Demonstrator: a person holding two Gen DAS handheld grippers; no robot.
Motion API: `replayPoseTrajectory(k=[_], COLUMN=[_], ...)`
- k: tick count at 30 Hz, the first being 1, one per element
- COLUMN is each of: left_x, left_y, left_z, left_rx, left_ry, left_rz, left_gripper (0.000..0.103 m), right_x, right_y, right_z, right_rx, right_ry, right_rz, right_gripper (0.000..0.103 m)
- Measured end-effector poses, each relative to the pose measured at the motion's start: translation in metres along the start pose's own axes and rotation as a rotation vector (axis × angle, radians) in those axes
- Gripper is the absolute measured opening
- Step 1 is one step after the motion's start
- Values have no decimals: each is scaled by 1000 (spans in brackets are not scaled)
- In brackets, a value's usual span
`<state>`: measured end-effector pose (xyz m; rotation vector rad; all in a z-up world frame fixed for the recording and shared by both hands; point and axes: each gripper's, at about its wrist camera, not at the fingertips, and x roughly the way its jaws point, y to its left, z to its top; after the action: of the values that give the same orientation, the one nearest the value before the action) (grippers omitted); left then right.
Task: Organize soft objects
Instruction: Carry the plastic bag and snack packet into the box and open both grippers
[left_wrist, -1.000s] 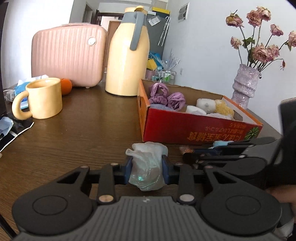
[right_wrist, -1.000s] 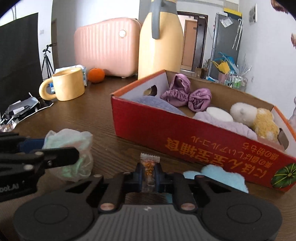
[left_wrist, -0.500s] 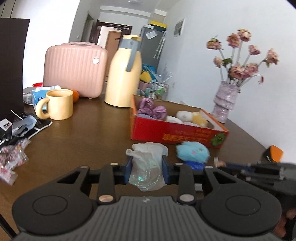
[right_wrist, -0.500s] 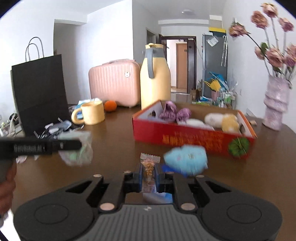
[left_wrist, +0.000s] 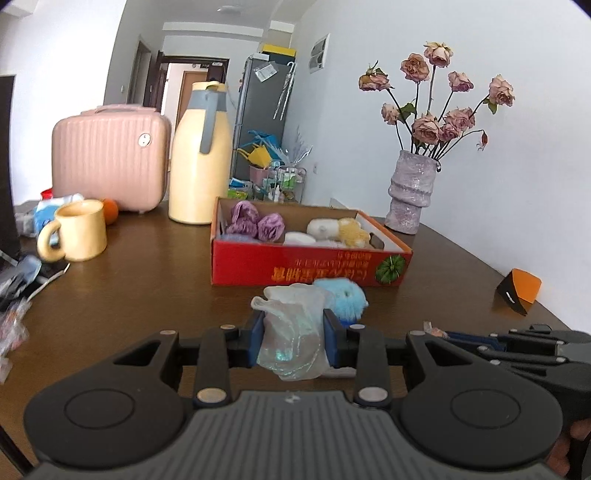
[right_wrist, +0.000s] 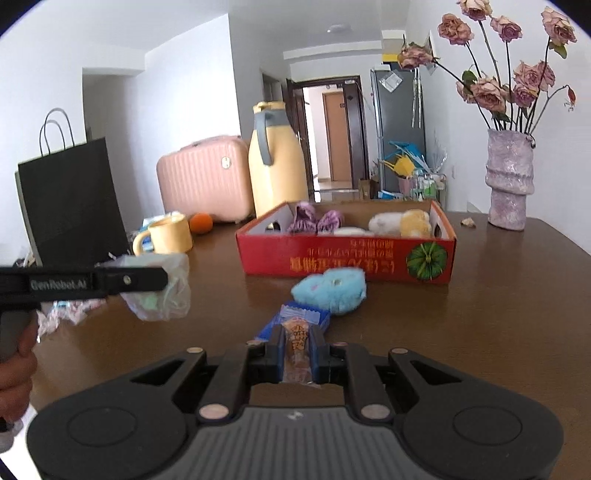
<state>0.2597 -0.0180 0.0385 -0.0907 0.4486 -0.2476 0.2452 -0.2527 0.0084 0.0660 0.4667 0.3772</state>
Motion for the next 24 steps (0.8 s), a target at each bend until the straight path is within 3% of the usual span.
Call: replayPoseTrajectory(k=[5, 8, 10, 14, 19, 24], left_x=[58, 113, 156, 241, 320, 342], left_y=[14, 19, 20, 37, 47, 60], left_z=[54, 92, 114, 147, 157, 146], left_rx=[-38, -19, 34, -18, -20, -55], left_ry=[7, 36, 53, 201, 307, 338], left_rz=[-29, 22, 80, 57, 109, 118], left_gripper=[33, 33, 33, 33, 36, 64], right_x=[32, 77, 119, 204, 315, 380], right_y=[-24, -47, -67, -100, -124, -124], right_z=[48, 91, 120, 167, 203, 205], right_rx=[-8, -7, 23, 97, 153, 125], right_ry=[-45, -25, 6, 97, 250, 343], right_rz=[31, 75, 90, 104, 24, -37], right_gripper=[13, 13, 13, 13, 14, 18])
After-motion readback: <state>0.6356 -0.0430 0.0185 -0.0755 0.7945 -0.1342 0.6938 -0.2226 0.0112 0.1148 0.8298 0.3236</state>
